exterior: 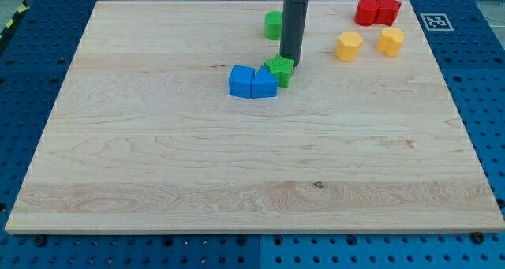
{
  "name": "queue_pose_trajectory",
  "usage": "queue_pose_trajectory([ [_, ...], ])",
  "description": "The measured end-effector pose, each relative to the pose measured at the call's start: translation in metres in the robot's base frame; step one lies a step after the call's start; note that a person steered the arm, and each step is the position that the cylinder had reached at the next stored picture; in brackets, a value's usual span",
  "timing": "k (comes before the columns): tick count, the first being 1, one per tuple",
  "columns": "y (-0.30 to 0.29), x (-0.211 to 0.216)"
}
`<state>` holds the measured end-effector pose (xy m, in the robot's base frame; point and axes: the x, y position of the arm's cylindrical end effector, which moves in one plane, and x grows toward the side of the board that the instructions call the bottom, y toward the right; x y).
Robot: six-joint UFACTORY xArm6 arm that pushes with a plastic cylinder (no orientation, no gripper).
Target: Move your arm to the right side of the group of blocks
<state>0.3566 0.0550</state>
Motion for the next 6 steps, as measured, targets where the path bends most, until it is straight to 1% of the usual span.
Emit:
queue_pose_trajectory([
  [3, 0.005, 0.005],
  [4, -0.026, -0.006],
  [6, -0.032, -0.006],
])
